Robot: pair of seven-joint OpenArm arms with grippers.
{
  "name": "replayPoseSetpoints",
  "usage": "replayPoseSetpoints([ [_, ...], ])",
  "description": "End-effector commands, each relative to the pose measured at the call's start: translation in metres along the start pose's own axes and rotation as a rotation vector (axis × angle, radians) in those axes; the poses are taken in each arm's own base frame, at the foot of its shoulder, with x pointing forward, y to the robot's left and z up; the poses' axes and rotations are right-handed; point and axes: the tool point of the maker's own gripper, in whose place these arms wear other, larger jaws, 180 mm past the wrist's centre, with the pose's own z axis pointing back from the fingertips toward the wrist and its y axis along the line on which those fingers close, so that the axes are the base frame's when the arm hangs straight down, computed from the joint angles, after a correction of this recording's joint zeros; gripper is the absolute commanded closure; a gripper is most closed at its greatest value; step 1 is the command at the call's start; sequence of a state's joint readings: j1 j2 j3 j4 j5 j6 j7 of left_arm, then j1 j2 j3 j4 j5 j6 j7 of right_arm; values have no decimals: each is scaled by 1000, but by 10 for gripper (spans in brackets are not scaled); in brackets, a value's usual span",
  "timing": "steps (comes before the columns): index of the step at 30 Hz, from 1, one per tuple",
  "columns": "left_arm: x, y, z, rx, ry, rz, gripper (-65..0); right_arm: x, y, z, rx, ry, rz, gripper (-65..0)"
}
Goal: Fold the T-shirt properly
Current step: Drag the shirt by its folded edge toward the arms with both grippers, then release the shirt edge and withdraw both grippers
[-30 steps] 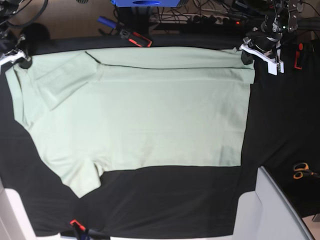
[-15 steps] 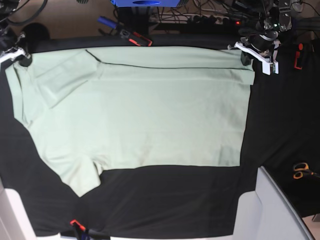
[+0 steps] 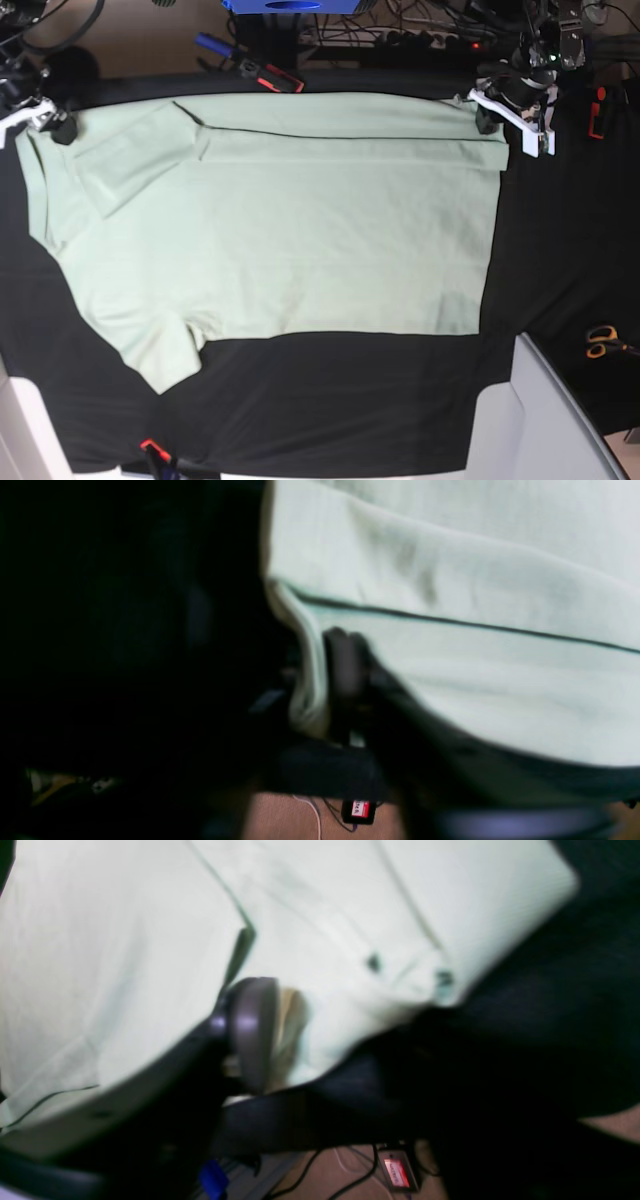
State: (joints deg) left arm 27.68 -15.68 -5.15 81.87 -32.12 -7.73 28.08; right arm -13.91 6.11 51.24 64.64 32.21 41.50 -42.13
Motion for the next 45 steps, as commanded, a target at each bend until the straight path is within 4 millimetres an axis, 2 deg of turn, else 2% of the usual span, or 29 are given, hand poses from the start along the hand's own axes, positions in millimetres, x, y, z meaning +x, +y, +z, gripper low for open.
replayPoseSetpoints([
  [1, -16, 17, 4, 57, 77, -3, -202, -9, -13, 5, -59, 55, 4, -384],
  [4, -9, 31, 9, 91, 78, 20, -247, -10, -21, 14, -90, 21, -37, -428],
  [7, -1, 42, 17, 120, 74, 33, -247, -9, -34, 25, -144, 22, -69, -428],
  [11, -6, 59, 26, 160, 116, 61, -247, -6, -48, 40, -207, 11, -104, -428],
  [16, -10, 88, 42, 230, 108, 100, -247, -4, -58, 55, -245, 12, -110, -428],
  [20, -1, 116, 56, 299, 68, 142, -247, 1, -63, 66, -271, -9, -95, -428],
  [22, 4, 121, 58, 309, 57, 147, -247, 8, -63, 69, -275, -22, -79, -428],
  [25, 18, 113, 59, 293, 21, 127, -247, 19, -58, 71, -278, -39, -46, -428],
  [29, 36, 88, 56, 237, -14, 76, -247, 30, -46, 67, -259, -47, 10, -428],
  [33, 42, 79, 60, 227, -46, 87, -247, 33, -42, 66, -254, -47, 30, -428],
  [36, 52, 82, 71, 244, -88, 92, -247, 38, -41, 66, -250, -54, 43, -428],
  [38, 65, 73, 79, 234, -132, 79, -247, 53, -40, 71, -258, -78, 81, -428],
  [41, 91, 56, 87, 203, -202, 40, -247, 86, -21, 69, -233, -108, 205, -428],
  [43, 103, 52, 86, 194, -233, 42, -247, 105, -4, 63, -200, -131, 297, -428],
  [45, 124, 42, 75, 169, -270, 30, -247, 128, 19, 51, -147, -161, 392, -431],
])
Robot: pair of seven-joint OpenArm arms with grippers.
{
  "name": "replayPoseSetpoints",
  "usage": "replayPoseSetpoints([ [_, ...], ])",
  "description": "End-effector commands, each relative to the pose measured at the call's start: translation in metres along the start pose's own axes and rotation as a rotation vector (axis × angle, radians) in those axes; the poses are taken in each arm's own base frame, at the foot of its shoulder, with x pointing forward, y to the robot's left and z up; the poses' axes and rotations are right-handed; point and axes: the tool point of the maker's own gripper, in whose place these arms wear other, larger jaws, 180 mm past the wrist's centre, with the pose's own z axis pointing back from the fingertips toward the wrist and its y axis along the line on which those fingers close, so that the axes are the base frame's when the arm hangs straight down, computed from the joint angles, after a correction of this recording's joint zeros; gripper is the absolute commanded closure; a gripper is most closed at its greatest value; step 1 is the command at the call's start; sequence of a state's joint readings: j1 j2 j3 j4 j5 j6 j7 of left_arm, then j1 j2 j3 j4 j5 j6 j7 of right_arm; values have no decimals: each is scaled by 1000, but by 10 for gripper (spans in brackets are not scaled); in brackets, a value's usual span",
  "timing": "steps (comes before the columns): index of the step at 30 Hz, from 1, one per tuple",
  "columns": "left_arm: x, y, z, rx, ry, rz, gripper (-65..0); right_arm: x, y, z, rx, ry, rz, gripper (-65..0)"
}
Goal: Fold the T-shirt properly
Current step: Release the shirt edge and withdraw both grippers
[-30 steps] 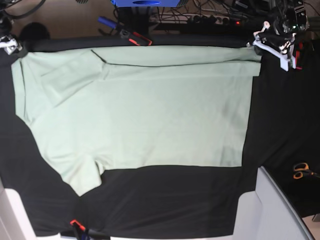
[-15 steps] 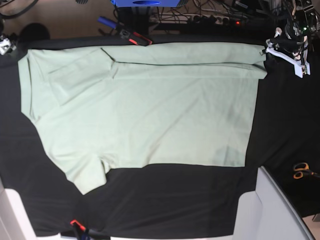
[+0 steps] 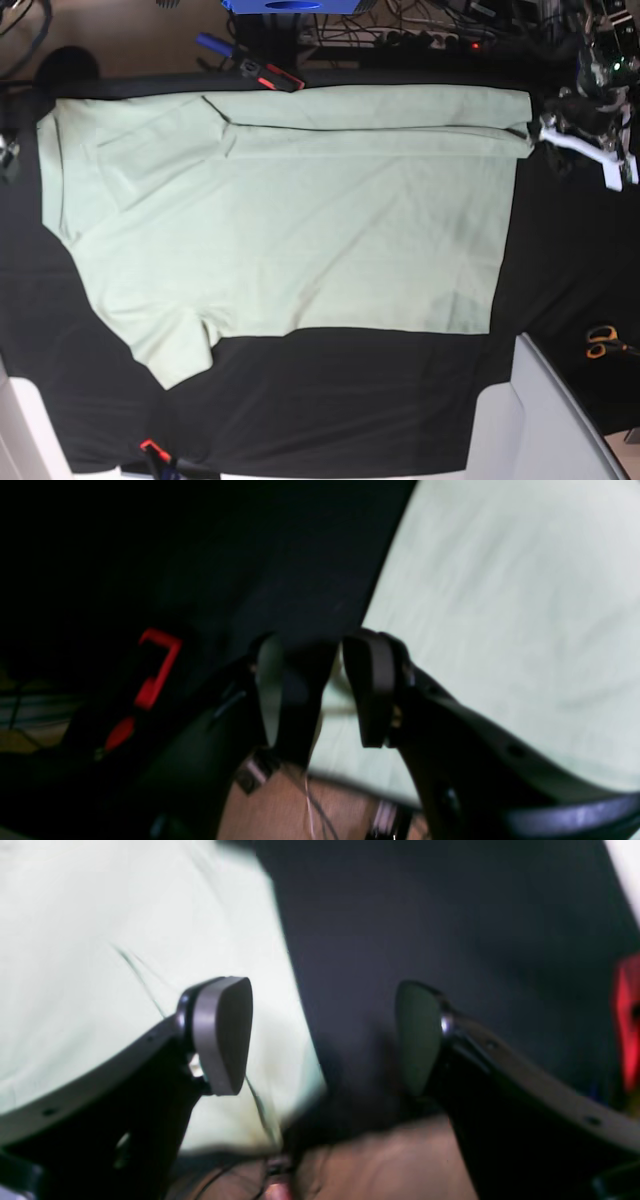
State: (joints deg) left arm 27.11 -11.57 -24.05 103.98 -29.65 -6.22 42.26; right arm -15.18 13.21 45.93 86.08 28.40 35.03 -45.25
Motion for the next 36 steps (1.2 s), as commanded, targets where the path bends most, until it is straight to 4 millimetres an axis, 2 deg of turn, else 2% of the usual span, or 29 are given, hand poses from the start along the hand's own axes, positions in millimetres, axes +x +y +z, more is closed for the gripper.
replayPoseSetpoints([
  [1, 18, -2, -5, -6, -48, -20, -247, 27, 4, -4, 22, -62, 44, -432],
  [4, 32, -16, -29, -17, -59, -51, -247, 56, 13, -28, 78, -81, 104, -432],
  [10, 35, -43, -69, -27, -15, -134, -244, 96, 18, -80, 147, -72, 59, -434],
  [14, 42, -57, -89, -39, -2, -158, -244, 113, 28, -114, 190, -56, 38, -435],
  [20, 49, -58, -93, -37, -11, -149, -244, 111, 45, -154, 219, -9, -28, -438],
  [21, 50, -57, -93, -35, -12, -147, -244, 117, 49, -158, 222, -20, -34, -443],
  [23, 47, -55, -92, -33, -6, -150, -244, 115, 54, -165, 221, -14, -60, -483],
  [24, 45, -52, -93, -28, 1, -153, -244, 113, 64, -170, 232, -9, -71, -509],
  [29, 35, -41, -88, -11, 21, -178, -244, 106, 95, -182, 266, 1, -69, -541],
  [32, 37, -33, -88, 2, 23, -196, -244, 101, 100, -189, 219, 3, -65, -543],
  [36, 29, -28, -86, 8, 40, -204, -244, 93, 114, -195, 216, 16, -22, -544],
])
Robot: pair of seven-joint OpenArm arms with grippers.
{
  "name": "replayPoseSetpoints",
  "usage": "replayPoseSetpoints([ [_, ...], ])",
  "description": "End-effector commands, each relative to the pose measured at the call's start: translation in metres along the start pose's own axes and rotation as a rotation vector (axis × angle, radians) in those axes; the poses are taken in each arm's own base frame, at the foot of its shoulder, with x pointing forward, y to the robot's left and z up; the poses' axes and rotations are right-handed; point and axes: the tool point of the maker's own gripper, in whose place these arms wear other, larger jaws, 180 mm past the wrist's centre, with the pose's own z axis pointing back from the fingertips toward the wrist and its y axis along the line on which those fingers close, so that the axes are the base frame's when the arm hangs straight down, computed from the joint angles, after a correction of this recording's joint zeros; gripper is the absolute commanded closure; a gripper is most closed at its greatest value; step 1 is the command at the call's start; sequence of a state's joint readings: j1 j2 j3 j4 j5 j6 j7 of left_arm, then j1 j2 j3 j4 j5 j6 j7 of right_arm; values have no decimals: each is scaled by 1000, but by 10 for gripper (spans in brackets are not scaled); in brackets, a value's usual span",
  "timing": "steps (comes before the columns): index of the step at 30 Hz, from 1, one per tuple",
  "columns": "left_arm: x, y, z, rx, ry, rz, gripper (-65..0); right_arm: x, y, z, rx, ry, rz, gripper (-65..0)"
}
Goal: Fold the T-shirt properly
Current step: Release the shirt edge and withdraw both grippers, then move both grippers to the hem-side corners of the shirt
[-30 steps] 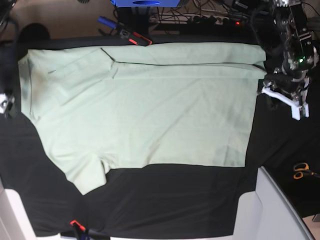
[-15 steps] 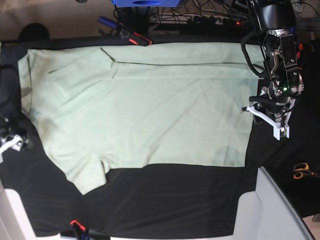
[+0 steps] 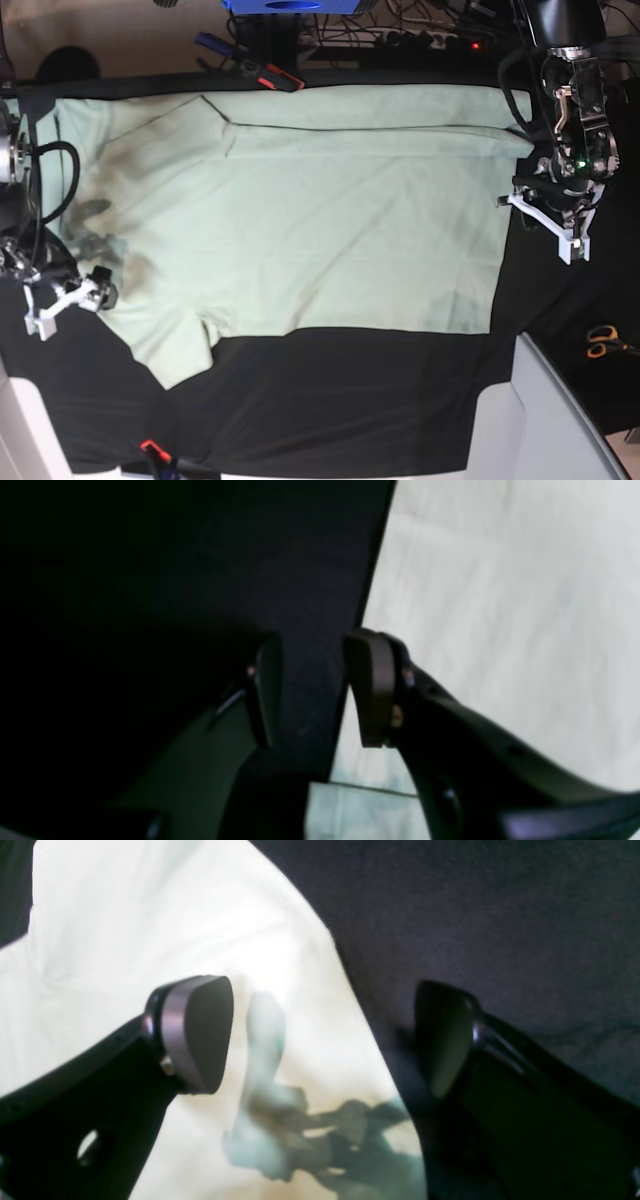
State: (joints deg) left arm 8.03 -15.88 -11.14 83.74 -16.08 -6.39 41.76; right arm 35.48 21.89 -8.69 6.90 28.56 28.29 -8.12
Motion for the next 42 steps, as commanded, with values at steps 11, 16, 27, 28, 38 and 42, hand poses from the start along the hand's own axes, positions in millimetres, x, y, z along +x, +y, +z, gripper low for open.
replayPoseSetpoints([
  [11, 15, 5, 3, 10, -42, -6, -242, 37, -5, 5, -16, -99, 22, -409],
  [16, 17, 3, 2, 4, -46, 2, -242, 36, -6, 3, -35, -97, 18, -396],
  [27, 16, 2, 2, 2, -46, 4, -242, 31, 9, -3, -12, -77, 46, -398],
  [28, 16, 2, 2, 2, -46, 4, -242, 27, 11, -5, -10, -63, 69, -398],
  [38, 16, 3, 2, 5, -46, 1, -242, 30, 26, -10, 10, -60, 96, -341],
  [42, 16, 3, 2, 4, -45, 5, -245, 32, 25, -10, 7, -70, 96, -167],
])
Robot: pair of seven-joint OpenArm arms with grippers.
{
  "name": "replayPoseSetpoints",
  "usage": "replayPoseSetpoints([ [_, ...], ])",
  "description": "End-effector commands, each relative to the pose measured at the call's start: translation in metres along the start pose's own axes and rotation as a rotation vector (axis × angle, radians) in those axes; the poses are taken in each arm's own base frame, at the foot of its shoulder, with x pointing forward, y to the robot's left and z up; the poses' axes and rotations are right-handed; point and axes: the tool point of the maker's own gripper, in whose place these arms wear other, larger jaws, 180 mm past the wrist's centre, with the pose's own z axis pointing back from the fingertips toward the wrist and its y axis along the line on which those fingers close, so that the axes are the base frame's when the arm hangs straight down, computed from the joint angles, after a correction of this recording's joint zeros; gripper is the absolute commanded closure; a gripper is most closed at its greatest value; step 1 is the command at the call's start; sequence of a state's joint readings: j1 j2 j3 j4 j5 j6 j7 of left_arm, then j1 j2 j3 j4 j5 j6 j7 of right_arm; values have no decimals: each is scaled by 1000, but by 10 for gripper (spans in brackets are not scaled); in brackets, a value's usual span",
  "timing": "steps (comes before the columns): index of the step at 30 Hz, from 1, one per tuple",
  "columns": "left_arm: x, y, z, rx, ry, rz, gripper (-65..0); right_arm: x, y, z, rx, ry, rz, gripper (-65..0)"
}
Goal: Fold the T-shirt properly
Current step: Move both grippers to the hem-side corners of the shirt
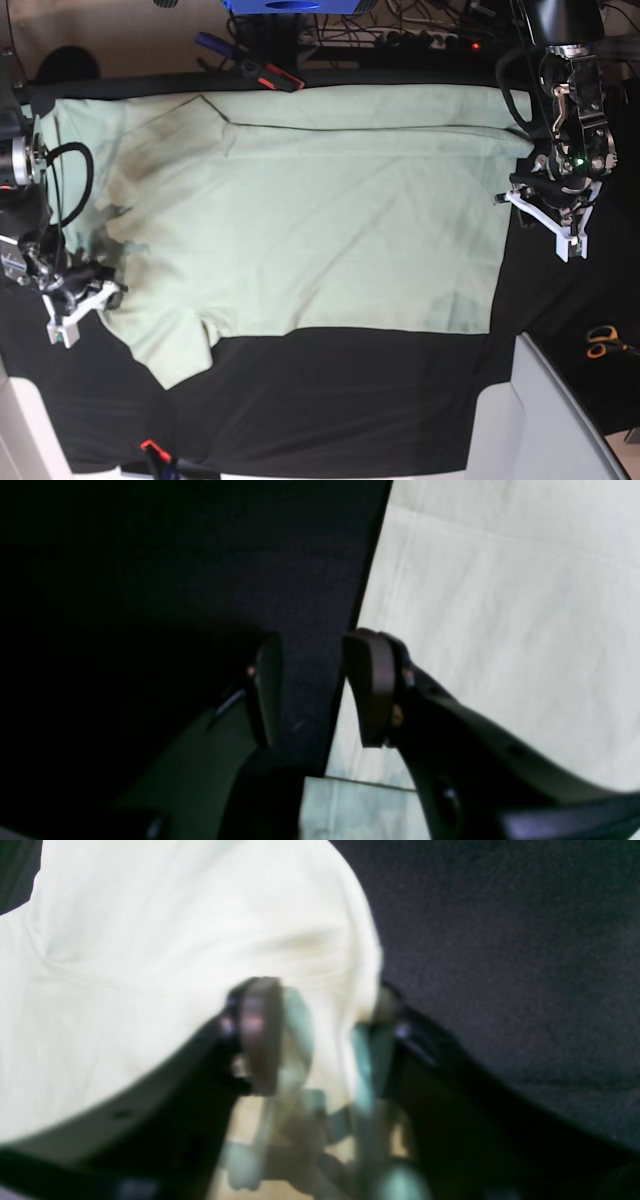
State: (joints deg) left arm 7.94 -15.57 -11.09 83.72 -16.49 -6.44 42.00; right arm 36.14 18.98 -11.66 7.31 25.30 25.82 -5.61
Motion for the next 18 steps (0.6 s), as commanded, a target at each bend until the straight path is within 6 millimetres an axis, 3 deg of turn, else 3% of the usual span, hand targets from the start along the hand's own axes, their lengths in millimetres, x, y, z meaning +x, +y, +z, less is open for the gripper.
replayPoseSetpoints([
  [1, 18, 6, 2, 12, -50, -3, -247, 34, -2, 4, 0, -84, 10, -116],
  [4, 29, 4, -1, 9, -64, 7, -249, 36, -3, 4, 0, -105, 10, 0],
  [6, 30, 3, -6, 6, -30, 23, -249, 36, -3, 4, 0, -111, 10, 0],
  [11, 71, -3, -26, -11, 1, 80, -262, 36, -2, 4, 3, -111, 10, 0],
  [15, 105, -8, -49, -32, 10, 147, -381, 36, -2, 4, 4, -111, 10, 0],
  [18, 118, -16, -71, -60, 63, 212, -418, 36, -1, 3, 6, -110, 10, 0],
])
